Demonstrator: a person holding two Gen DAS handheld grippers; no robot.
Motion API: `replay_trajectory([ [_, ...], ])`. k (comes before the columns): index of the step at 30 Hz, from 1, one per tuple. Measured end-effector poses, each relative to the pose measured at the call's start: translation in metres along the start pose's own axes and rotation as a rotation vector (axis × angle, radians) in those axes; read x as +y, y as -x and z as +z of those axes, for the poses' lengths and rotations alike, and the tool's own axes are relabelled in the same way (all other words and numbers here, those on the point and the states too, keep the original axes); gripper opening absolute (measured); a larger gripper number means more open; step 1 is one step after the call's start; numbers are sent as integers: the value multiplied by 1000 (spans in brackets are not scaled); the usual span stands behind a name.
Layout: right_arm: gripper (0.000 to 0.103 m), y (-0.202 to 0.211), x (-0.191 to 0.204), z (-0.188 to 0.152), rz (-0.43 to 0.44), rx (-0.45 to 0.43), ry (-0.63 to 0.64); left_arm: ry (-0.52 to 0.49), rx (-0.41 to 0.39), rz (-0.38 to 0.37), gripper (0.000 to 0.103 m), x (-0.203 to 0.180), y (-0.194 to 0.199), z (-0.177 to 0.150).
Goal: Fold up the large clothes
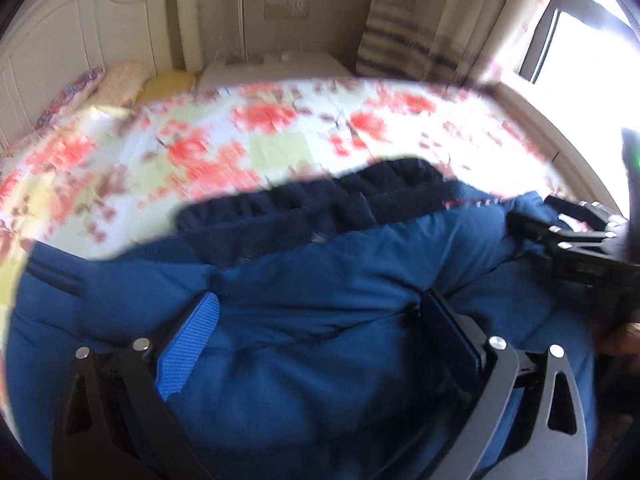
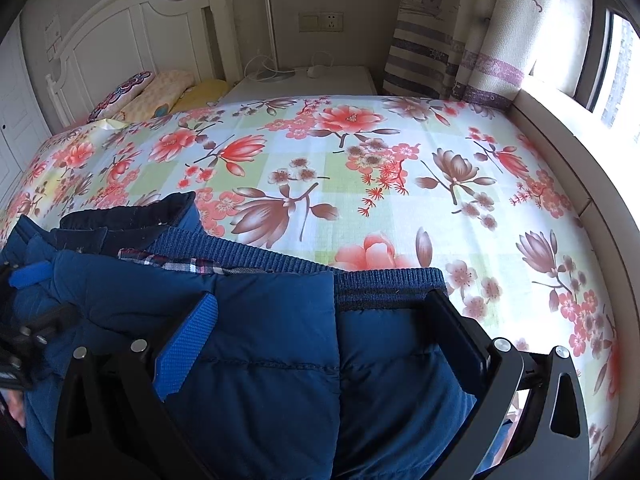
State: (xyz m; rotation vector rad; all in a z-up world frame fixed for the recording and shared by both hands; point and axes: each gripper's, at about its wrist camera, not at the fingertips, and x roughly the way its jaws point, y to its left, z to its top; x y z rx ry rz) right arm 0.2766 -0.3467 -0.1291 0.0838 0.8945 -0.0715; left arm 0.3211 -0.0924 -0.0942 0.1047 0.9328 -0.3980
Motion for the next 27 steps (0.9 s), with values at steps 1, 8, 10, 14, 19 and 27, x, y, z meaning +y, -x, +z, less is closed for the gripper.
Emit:
replay_trajectory([
  [1,99,0,1,0,1,-1,-2,20,-26,33,100,10,9,1],
  [8,99,-2,0,-1,13,8,-13,280,9,74,101,124,4,-18],
  [10,99,-2,-2,-1,14,7,-14,215,15,151,101,110,0,-16],
  [14,99,4,1,3,-15,17,-4,166,10,212,101,98,-4,-16],
  [19,99,70,64,-7,91,-122,132,187,3,189,101,106,-2,-18],
  [27,99,57,160,-60,121,-13,422,215,0,151,101,110,0,-18],
])
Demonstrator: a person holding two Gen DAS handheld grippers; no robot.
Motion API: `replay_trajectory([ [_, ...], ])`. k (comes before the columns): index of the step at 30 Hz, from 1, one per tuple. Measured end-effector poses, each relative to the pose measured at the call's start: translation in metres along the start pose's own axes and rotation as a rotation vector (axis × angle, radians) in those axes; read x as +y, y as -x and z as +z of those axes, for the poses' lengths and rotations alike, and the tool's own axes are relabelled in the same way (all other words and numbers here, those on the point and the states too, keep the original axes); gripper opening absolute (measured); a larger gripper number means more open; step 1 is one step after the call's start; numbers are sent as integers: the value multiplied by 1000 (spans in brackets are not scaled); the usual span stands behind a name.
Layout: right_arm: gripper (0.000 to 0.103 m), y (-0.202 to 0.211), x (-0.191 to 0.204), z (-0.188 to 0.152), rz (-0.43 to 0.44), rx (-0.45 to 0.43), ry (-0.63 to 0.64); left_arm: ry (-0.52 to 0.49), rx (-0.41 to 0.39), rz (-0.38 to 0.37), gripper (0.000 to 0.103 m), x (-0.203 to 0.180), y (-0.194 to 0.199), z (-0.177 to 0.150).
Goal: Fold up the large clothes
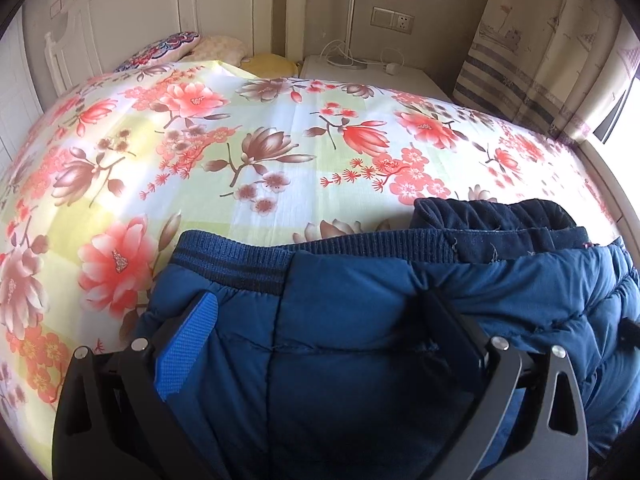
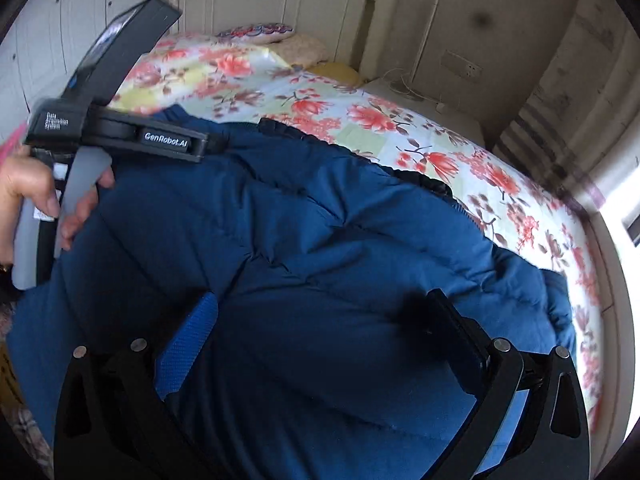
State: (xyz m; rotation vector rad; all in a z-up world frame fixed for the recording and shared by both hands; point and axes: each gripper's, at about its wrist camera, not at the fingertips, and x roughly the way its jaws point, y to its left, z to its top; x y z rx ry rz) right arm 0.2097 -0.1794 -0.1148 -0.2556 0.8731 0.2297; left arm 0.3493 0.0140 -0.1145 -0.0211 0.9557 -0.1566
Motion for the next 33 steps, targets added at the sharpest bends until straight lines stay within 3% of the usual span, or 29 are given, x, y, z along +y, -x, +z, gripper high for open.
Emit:
replay_trajectory([
  [2,99,6,-22,-4,8,7,-72,3,2,-3,101,1,0,0],
  [4,99,20,-53,-15,-81,-14,-158,4,2,-4,101,0,0,0],
  [6,99,28,-91,-33,-109,-22,-277,5,2,-5,101,0,0,0],
  [8,99,26,-121,-52,-77,-16,-374,4,2,-4,101,0,0,0],
  [10,99,22,-138,-62,20,-33,-431,3,4,-3,101,0,0,0],
  [14,99,16,-131,-56,-46,-9,-383,15,17,53,98,-5,14,0],
  [17,99,17,-130,-58,-45,-19,-387,19,-90,-71,99,-27,71,-17],
  [20,99,16,-129,-58,-47,-19,-388,-81,-168,-89,101,-59,102,-44],
  [23,99,16,-131,-62,-47,-25,-388,-250,-72,-66,101,-96,79,-83],
  [24,99,15,-131,-61,-43,-27,-391,-272,-108,-55,101,-99,71,-97],
  [25,99,16,-131,-62,-42,-28,-393,-240,-163,-79,101,-92,73,-103],
  [29,99,16,-129,-59,-55,-20,-384,-200,-126,-129,101,-85,68,-99],
  [31,99,28,-119,-55,-138,-15,-375,-209,-133,-115,101,-87,67,-101],
  [32,99,43,-104,-52,-161,-56,-344,-211,-136,-111,101,-85,67,-101],
  [33,99,51,-92,-49,-132,-87,-311,-210,-138,-110,101,-85,66,-104],
])
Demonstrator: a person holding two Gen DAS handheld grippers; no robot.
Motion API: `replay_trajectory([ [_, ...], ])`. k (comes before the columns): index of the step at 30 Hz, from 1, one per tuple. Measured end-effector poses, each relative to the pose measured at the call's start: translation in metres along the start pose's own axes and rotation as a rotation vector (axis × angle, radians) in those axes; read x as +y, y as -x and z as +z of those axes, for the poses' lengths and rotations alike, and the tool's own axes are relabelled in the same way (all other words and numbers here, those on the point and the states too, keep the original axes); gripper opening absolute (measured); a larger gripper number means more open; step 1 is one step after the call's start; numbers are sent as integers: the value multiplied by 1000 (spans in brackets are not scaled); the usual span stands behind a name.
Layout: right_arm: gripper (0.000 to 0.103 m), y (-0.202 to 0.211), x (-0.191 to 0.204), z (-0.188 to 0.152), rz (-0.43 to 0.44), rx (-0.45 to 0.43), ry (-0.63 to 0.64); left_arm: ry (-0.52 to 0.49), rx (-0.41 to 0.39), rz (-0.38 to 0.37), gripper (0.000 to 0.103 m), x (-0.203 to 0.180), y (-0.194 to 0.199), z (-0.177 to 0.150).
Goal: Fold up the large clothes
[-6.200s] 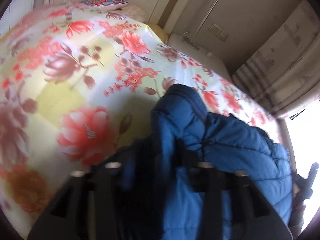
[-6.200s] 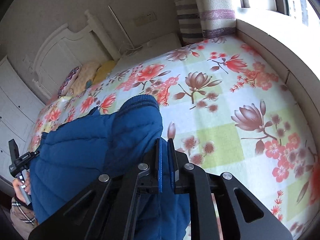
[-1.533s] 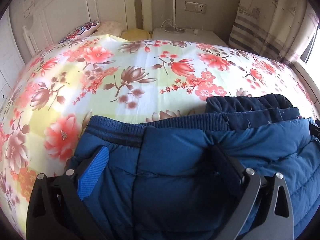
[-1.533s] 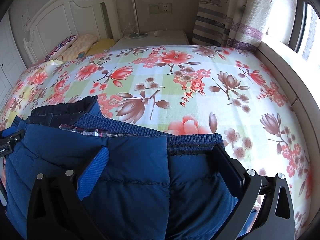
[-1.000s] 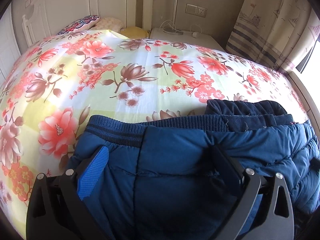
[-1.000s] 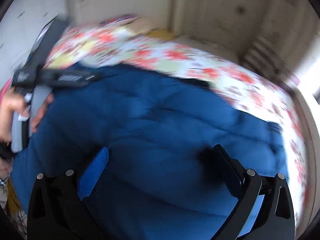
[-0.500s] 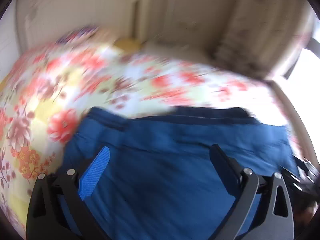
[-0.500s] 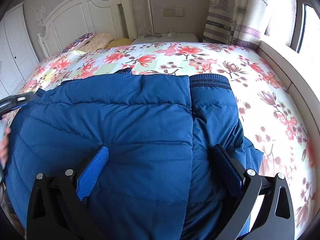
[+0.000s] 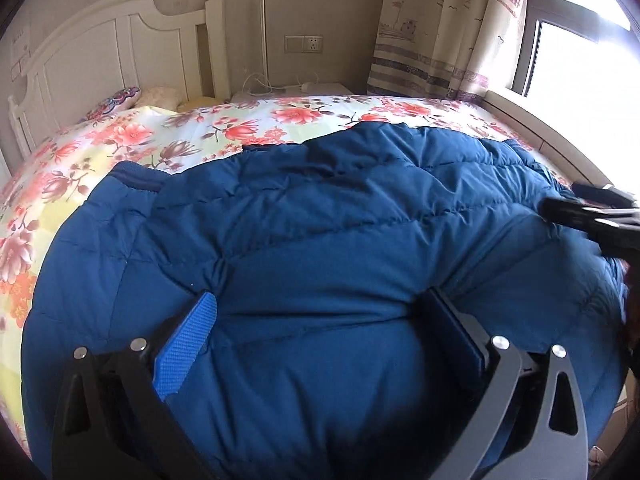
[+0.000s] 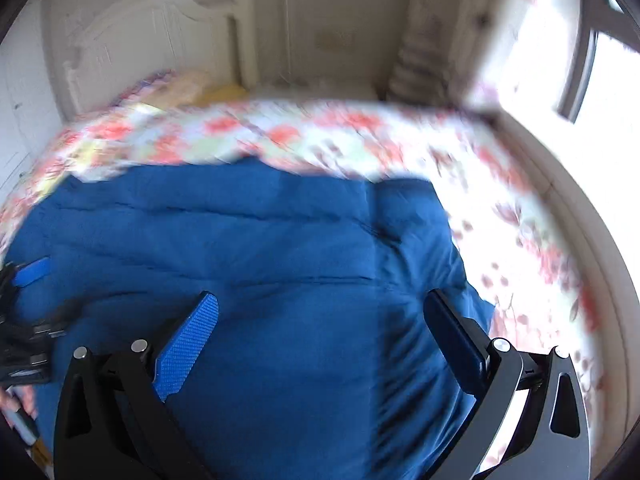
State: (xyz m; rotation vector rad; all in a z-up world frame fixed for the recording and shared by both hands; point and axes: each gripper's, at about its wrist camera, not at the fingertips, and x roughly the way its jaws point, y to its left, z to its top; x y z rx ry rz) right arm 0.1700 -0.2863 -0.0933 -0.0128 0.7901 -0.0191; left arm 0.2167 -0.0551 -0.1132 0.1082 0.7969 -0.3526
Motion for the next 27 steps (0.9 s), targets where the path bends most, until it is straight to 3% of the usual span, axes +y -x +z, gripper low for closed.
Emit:
replay_trajectory([
  [1,99,11,20,-1,43,-22,61,3,2,-4,101,1,-1,0],
  [5,98,1,79,-17,13,41,284,11,2,-6,101,-1,3,-2],
  [9,98,-8,57,-18,104,51,193,18,3,-7,101,3,6,-3],
  [12,98,5,31,-18,35,21,135,15,-17,67,101,14,28,-9],
  [15,99,9,-18,-29,29,25,15,95,-49,125,101,49,53,-25],
  [18,99,6,-52,-42,117,32,-112,159,-67,123,101,84,62,-44],
  [22,99,4,-43,-40,63,47,-68,106,-63,198,101,76,61,-49],
  [24,99,14,-38,-38,18,48,-66,140,-30,226,99,69,67,-43],
  [27,99,41,-14,-38,39,-16,5,131,-74,107,100,40,90,-42],
])
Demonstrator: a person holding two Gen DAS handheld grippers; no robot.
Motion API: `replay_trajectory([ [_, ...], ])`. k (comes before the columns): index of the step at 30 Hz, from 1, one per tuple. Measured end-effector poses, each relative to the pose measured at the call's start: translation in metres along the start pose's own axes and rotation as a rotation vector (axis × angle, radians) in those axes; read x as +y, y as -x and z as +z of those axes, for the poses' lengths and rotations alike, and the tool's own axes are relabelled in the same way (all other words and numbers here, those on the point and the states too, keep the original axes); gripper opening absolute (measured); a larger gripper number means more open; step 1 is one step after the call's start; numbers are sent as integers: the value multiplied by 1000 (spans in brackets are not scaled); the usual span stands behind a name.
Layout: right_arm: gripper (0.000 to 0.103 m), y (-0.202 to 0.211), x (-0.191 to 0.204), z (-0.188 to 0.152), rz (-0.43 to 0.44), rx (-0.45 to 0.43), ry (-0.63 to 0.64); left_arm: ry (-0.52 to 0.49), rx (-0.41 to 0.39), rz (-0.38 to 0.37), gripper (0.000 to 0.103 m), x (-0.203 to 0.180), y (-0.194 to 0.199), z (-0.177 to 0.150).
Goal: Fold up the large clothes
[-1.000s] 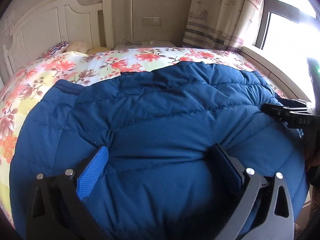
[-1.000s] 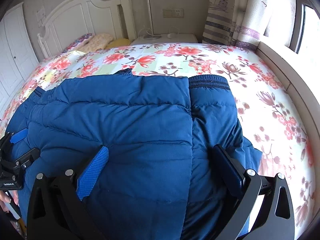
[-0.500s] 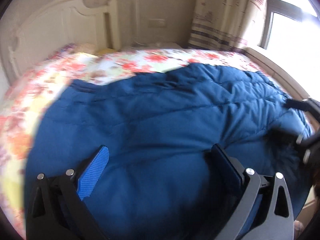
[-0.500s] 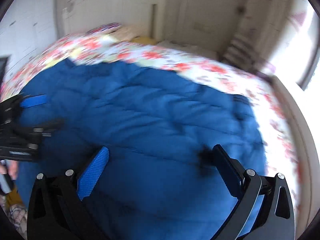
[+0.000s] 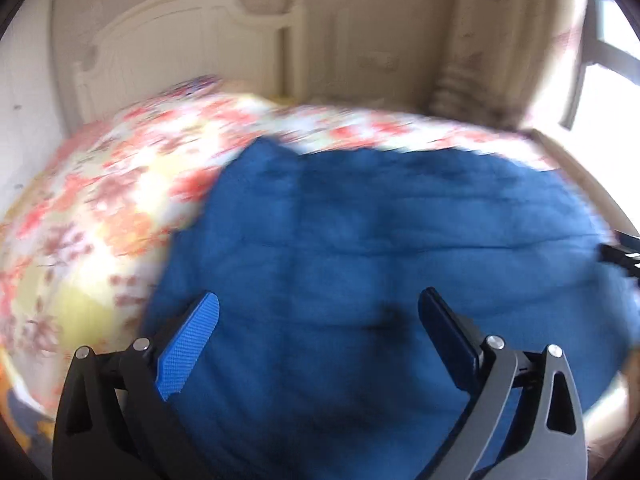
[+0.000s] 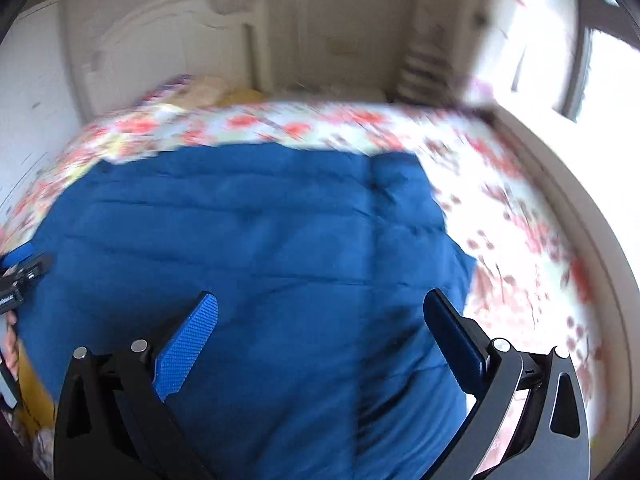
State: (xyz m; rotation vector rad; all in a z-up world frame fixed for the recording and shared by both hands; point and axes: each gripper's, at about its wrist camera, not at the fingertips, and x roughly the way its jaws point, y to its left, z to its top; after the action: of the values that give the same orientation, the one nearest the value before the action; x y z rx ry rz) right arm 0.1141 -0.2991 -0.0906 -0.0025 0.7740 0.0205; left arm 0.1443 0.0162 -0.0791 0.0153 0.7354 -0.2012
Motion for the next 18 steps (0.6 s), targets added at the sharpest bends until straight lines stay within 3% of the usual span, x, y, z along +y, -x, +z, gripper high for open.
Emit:
replay_trajectory([
  [2,99,14,31,-7,41,-25,93,-82,-35,-34,100,-29,14,-4],
  [4,99,15,59,-20,82,-6,200,-168,-22,-39,101,-54,13,-11],
  [6,99,4,85,-40,49,15,296,-223,53,-10,101,-67,-10,-23],
  [7,99,1,88,-49,19,-31,318,-216,48,-19,101,-65,-17,-28],
  [9,99,-2,82,-53,57,-52,308,-196,39,-66,101,-56,-19,-33],
  [11,99,1,75,-50,87,-27,296,-201,47,-62,101,-51,-14,-32],
  [16,99,30,32,-49,9,-86,194,-85,-21,21,101,-3,18,-32],
  [18,99,31,7,-61,-21,-69,143,-36,-2,75,101,23,17,-38],
])
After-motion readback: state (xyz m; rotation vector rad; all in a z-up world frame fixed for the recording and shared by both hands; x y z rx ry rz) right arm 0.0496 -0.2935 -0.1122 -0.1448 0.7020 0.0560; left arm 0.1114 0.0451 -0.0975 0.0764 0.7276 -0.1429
